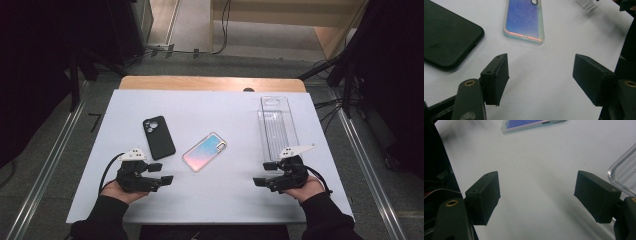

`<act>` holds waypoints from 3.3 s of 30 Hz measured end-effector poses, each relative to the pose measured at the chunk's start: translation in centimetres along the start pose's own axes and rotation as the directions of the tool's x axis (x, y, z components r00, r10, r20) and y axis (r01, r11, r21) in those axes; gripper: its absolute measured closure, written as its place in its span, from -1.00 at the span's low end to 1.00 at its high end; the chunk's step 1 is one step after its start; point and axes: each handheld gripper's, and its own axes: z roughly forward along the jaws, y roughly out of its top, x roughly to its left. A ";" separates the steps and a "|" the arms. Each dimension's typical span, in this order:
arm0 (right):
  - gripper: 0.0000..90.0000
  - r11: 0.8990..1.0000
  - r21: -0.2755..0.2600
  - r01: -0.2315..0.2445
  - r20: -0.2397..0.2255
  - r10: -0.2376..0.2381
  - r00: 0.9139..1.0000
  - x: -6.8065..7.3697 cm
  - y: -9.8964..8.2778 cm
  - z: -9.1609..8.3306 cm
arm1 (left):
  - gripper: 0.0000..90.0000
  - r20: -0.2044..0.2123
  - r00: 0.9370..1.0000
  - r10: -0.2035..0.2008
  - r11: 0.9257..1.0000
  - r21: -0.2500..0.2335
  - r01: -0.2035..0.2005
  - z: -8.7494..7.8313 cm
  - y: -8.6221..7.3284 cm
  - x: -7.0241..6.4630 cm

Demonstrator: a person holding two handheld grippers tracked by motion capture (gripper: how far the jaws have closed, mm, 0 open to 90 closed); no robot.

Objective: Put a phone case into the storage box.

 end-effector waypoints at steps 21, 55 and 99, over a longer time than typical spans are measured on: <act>-0.58 1.000 0.008 0.016 -0.007 -0.016 1.000 0.3 0.0 0.2 | -0.35 -0.005 1.000 0.008 1.000 0.007 -0.007 0.1 0.1 -0.1; -0.58 0.999 0.043 -0.002 0.030 0.001 1.000 0.4 -0.6 0.4 | -0.35 -0.028 1.000 0.004 0.999 0.042 -0.003 0.4 1.4 0.4; -0.57 0.999 0.040 -0.011 0.031 0.010 0.999 0.2 -0.8 0.3 | -0.82 -0.078 0.996 0.045 0.997 0.063 -0.040 4.5 8.2 0.4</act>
